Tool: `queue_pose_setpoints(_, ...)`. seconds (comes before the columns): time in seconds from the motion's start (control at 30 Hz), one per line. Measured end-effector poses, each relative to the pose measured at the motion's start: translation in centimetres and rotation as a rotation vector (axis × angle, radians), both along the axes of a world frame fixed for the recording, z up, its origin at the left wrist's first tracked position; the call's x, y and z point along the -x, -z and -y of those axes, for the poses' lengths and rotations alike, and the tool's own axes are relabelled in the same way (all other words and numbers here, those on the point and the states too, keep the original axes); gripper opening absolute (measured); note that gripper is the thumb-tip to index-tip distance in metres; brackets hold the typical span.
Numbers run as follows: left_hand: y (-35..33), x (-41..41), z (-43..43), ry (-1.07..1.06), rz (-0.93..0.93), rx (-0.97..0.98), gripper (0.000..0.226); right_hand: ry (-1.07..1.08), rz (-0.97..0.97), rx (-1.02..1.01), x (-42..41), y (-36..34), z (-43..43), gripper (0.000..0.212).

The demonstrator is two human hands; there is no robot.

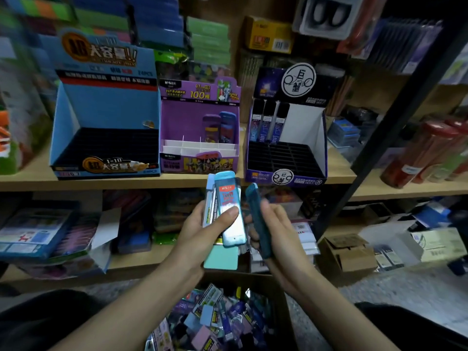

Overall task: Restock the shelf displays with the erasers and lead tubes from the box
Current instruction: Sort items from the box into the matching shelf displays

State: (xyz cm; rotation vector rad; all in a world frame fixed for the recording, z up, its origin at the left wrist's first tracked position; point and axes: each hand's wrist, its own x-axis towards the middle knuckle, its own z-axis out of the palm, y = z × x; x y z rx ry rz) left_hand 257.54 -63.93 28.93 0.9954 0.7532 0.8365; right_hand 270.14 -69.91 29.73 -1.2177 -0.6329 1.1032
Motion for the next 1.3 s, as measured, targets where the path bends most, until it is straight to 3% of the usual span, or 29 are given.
queue_pose_setpoints(0.07, 0.0, -0.2, -0.1, -0.008, -0.025, -0.013, 0.047, -0.001, -0.026, -0.006, 0.6, 0.2, -0.1, 0.024)
queue_pose_setpoints(0.17, 0.1, -0.3, -0.3, -0.041, -0.05, -0.042, 0.05, -0.002, -0.068, -0.075, 0.9, 0.1, -0.1, 0.003)
queue_pose_setpoints(0.2, 0.0, -0.2, -0.5, -0.056, -0.045, -0.042, 0.051, 0.012, -0.065, -0.1, 0.7, 0.0, -0.1, 0.007)
queue_pose_setpoints(0.33, -0.5, 0.3, -1.1, -0.095, -0.029, -0.032, 0.054, 0.026, 0.062, -0.084, -0.3, -1.3, 0.2, 0.027)
queue_pose_setpoints(0.57, -2.6, 2.3, -3.0, -0.2, 0.03, -0.07, 0.059, 0.071, 0.317, -0.089, -1.4, -4.7, -1.5, 0.015)
queue_pose_setpoints(0.67, -3.6, 3.8, -4.1, -0.273, 0.04, -0.082, 0.06, 0.075, 0.463, -0.17, -1.3, -7.7, -4.9, 0.021)
queue_pose_setpoints(0.8, -4.5, 5.7, -5.2, -0.354, 0.037, -0.097, 0.052, 0.05, 0.71, -0.334, -0.1, -11.8, -10.9, 0.05)
queue_pose_setpoints(0.93, -4.7, 6.9, -5.6, -0.357, 0.025, -0.098, 0.054, 0.043, 0.949, -0.411, 1.0, -13.5, -15.5, 0.04)
queue_pose_setpoints(1.13, -4.7, 7.9, -5.2, -0.343, 0.042, -0.107, 0.05, 0.005, 1.486, -0.442, 0.4, -12.0, -17.7, 0.035)
queue_pose_setpoints(1.3, -4.8, 7.9, -4.9, -0.324, 0.046, -0.111, 0.044, -0.091, 1.529, -0.359, 0.2, -10.7, -18.1, 0.028)
